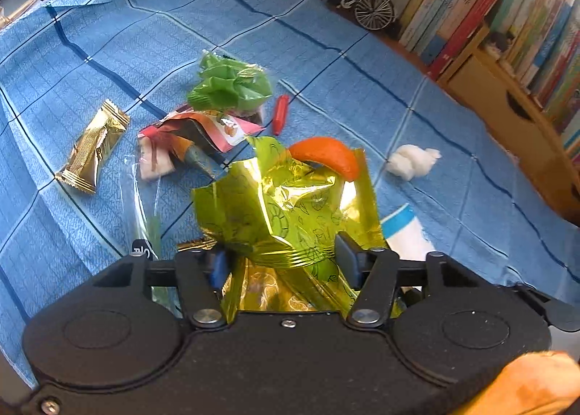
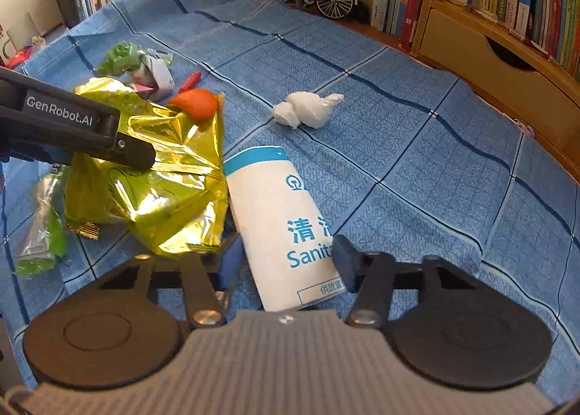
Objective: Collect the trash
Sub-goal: 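Grasp the large gold foil bag with the left tool while the right tool approaches the Sanita pack, then grasp the white Sanita pack with the right tool while the left tool holds the foil bag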
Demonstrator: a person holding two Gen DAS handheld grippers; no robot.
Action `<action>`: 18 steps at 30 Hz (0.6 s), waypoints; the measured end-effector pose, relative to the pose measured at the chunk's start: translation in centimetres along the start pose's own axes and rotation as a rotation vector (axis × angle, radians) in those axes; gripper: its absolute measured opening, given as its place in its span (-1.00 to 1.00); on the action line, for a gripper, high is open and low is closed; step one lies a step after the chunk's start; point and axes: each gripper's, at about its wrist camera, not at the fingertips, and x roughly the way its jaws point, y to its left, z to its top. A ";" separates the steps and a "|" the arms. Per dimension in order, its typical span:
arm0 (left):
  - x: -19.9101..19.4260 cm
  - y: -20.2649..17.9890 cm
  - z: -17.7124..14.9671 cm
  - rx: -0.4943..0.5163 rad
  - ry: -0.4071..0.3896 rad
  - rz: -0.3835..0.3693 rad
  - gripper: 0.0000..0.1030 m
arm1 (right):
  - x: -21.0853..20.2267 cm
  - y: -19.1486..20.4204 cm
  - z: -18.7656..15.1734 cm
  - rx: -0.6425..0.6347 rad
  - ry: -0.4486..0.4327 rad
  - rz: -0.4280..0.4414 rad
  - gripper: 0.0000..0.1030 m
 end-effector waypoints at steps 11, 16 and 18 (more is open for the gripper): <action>-3.2 -0.1 -0.3 0.036 -0.058 -0.012 -0.14 | -1.0 -0.4 -0.1 0.017 -0.033 -0.019 0.48; -3.1 -0.6 -1.2 0.118 -0.012 -0.047 -0.03 | 1.4 -0.9 -0.2 -0.018 0.040 -0.023 0.38; -2.6 -1.2 -2.0 0.144 0.012 -0.049 0.04 | 1.2 -0.4 -0.2 -0.040 0.039 -0.018 0.18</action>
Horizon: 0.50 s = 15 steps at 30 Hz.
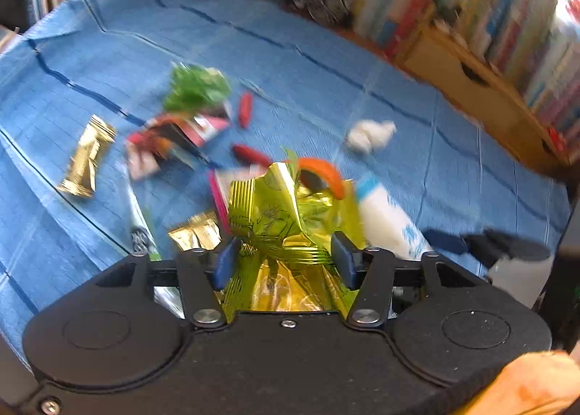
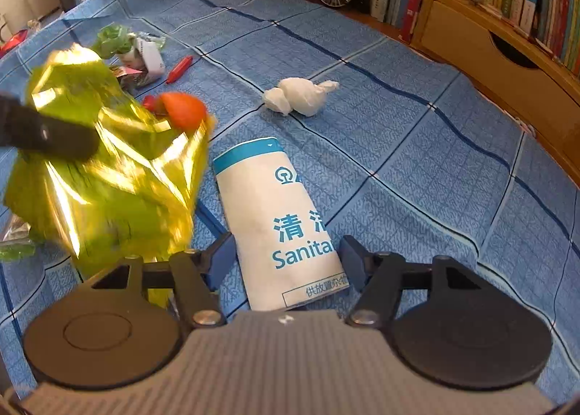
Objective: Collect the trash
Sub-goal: 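Grasp the white Sanita pack with the right tool while the left tool holds the foil bag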
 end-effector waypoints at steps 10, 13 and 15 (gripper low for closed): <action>0.6 -2.2 -0.8 -0.012 0.039 -0.050 0.00 | -1.6 -0.3 -1.1 0.115 -0.020 0.039 -0.49; -0.2 -2.1 -0.8 -0.032 0.017 -0.057 -0.13 | -2.4 -0.8 -1.5 0.150 -0.038 0.025 -0.51; -0.9 -2.3 -0.7 -0.022 -0.004 -0.049 -0.17 | -2.9 -1.3 -1.7 0.181 -0.046 0.024 -0.51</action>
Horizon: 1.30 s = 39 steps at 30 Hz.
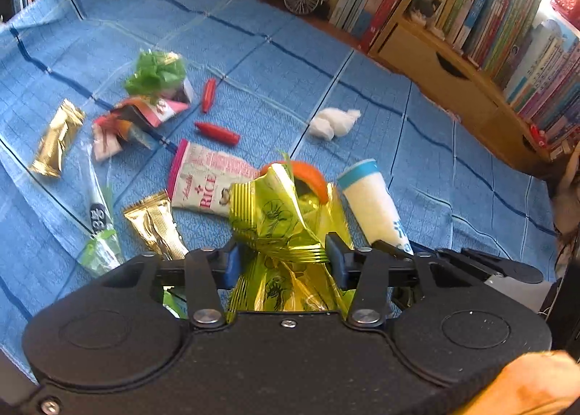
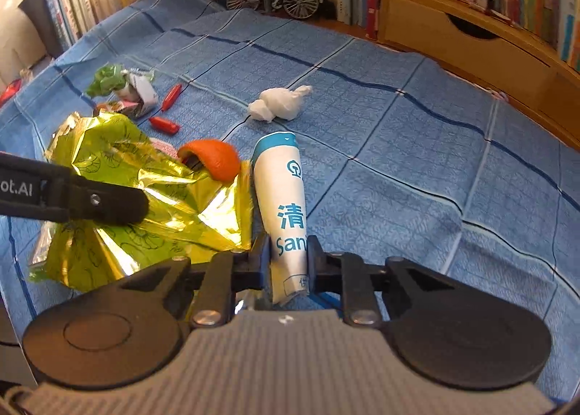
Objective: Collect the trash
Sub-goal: 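Grasp the white Sanita pack with the right tool while the left tool holds the foil bag, then carry both items down into the black bin and open both tools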
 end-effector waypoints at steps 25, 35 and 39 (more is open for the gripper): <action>-5.1 1.7 -1.4 -0.141 -0.010 -0.187 -0.20 | -4.9 -1.3 -2.0 0.160 -0.057 -0.044 -0.51; -8.3 -2.0 -3.1 0.228 -0.212 0.145 -0.19 | -7.2 -0.5 -2.9 0.168 -0.086 -0.091 -0.51; -9.8 -3.1 -3.8 0.297 -0.323 0.186 -0.19 | -8.1 0.1 -3.3 0.162 -0.093 -0.102 -0.51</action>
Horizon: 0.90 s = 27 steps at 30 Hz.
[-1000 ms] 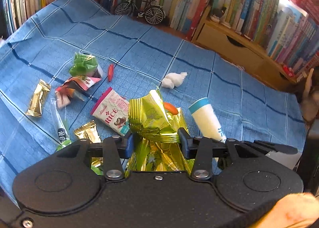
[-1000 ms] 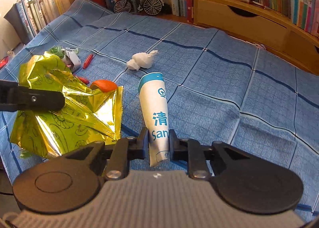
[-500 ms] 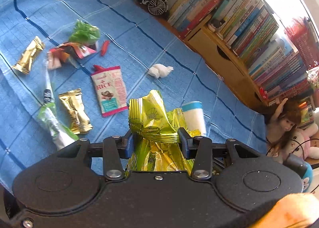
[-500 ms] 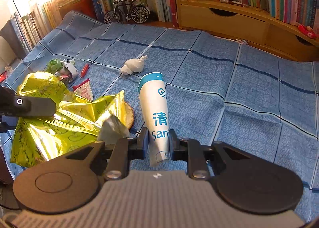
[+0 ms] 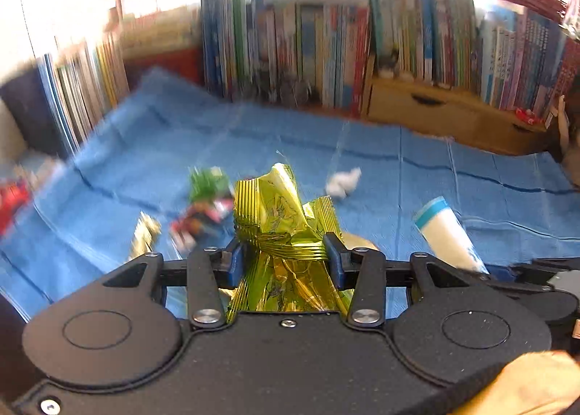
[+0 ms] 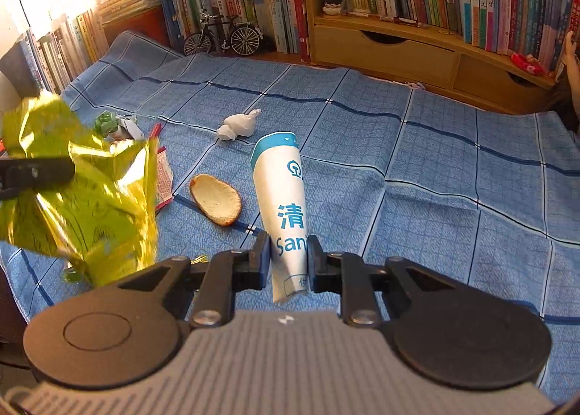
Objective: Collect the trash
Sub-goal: 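Carry both items down into the black bin and open both tools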
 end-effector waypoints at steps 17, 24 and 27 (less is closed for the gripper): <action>-5.9 5.1 -3.0 -0.077 -0.003 -0.063 -0.19 | -5.4 3.4 -2.7 0.042 -0.044 -0.053 -0.51; -11.2 9.4 -7.6 -0.086 0.000 -0.090 -0.19 | -9.6 7.4 -6.3 0.041 -0.057 -0.066 -0.51; -13.4 11.3 -10.4 -0.077 0.006 -0.094 -0.19 | -11.5 9.6 -8.4 0.041 -0.063 -0.062 -0.51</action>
